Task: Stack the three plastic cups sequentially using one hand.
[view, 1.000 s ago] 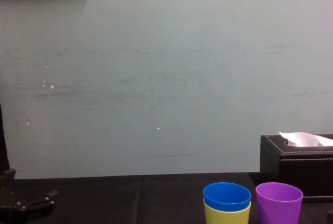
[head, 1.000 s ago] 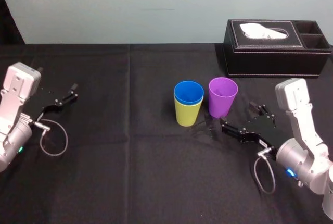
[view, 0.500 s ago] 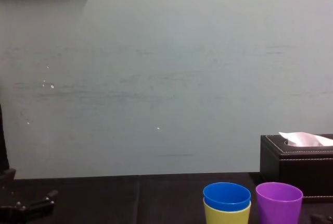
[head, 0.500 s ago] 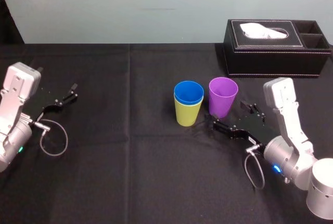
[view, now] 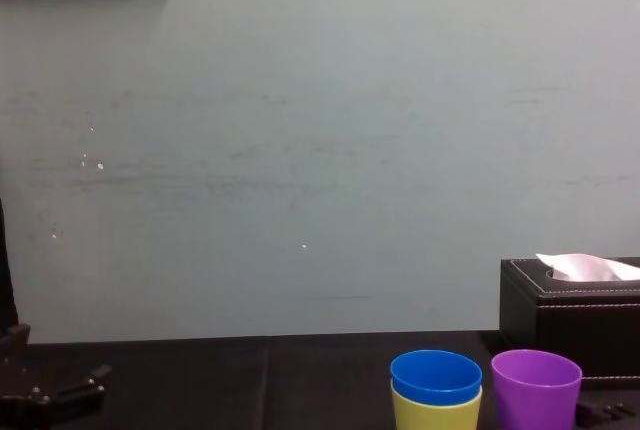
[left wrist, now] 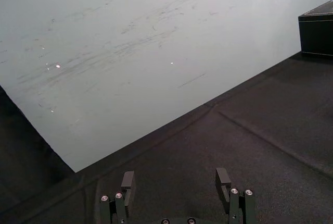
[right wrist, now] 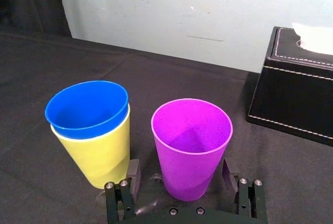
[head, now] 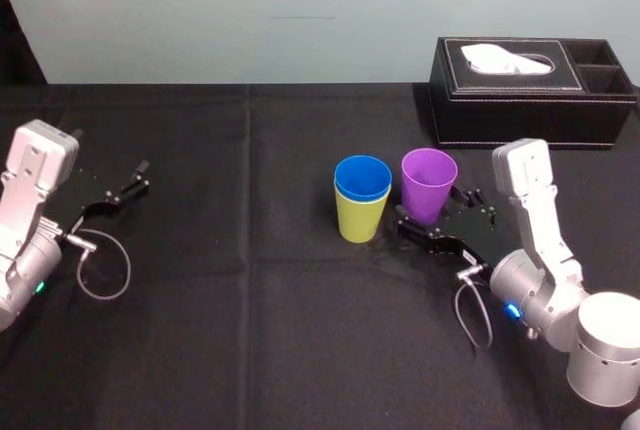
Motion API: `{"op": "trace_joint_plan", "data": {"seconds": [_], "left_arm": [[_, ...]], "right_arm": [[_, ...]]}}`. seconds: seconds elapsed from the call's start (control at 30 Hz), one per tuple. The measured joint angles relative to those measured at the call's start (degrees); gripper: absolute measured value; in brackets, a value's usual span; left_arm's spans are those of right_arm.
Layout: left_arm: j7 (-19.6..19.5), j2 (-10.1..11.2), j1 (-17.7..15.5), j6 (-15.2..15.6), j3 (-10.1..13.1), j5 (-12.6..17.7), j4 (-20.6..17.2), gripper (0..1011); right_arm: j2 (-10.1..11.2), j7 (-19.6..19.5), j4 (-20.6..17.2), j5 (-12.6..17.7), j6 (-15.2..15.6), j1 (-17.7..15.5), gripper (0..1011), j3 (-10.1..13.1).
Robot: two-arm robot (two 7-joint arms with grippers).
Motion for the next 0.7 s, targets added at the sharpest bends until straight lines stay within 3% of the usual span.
{"op": "trace_joint_plan", "data": {"seconds": [0.7], "left_arm": [[0.0, 0.0, 0.0, 0.0, 0.0, 0.0, 0.0, 1011]], "right_arm": [[-3.75, -2.3, 4.26, -1.53, -1.88, 2.73, 1003, 0.5]]}}
